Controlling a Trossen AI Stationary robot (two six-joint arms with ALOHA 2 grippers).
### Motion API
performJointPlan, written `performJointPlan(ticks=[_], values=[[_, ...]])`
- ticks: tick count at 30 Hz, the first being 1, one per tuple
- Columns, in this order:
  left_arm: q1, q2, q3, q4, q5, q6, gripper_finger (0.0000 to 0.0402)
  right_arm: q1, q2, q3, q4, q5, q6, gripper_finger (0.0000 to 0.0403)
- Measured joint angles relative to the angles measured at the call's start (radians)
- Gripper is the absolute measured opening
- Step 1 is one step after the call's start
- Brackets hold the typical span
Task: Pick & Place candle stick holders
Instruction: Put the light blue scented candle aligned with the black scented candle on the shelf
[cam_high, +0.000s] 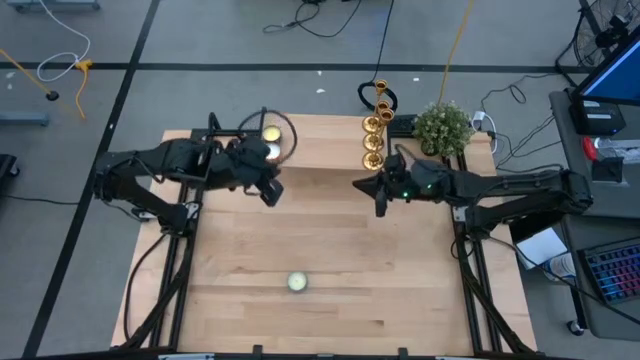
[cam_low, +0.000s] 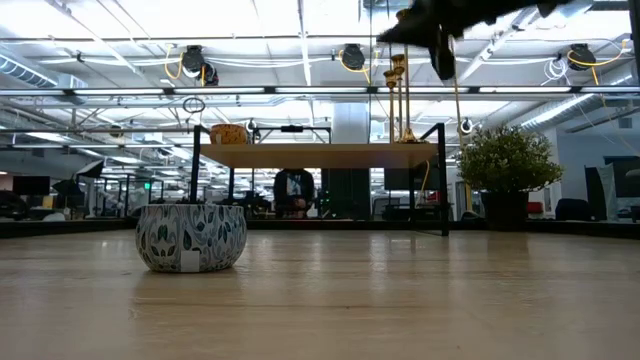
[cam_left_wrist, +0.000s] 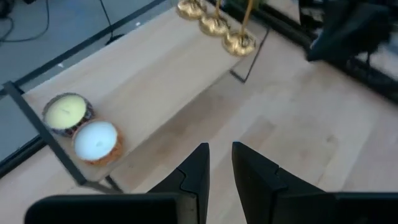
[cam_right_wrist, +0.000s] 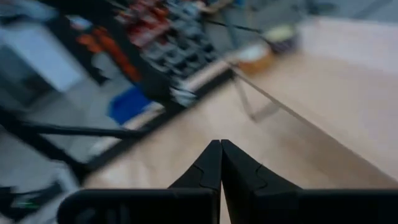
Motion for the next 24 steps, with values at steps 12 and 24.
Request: performJointPlan(ticks=[12, 24], values=[[0.073, -0.007, -0.007, -0.078, 0.787, 0.267, 0.0074, 0.029, 0.000, 0.202, -0.005, -0.152, -0.048, 0.0000], [-0.227, 0.025, -0.208, 0.101, 0.639, 0.044, 0.0077, 0.131, -0.010, 0.202, -0.231, -0.204, 0.005, 0.0000]])
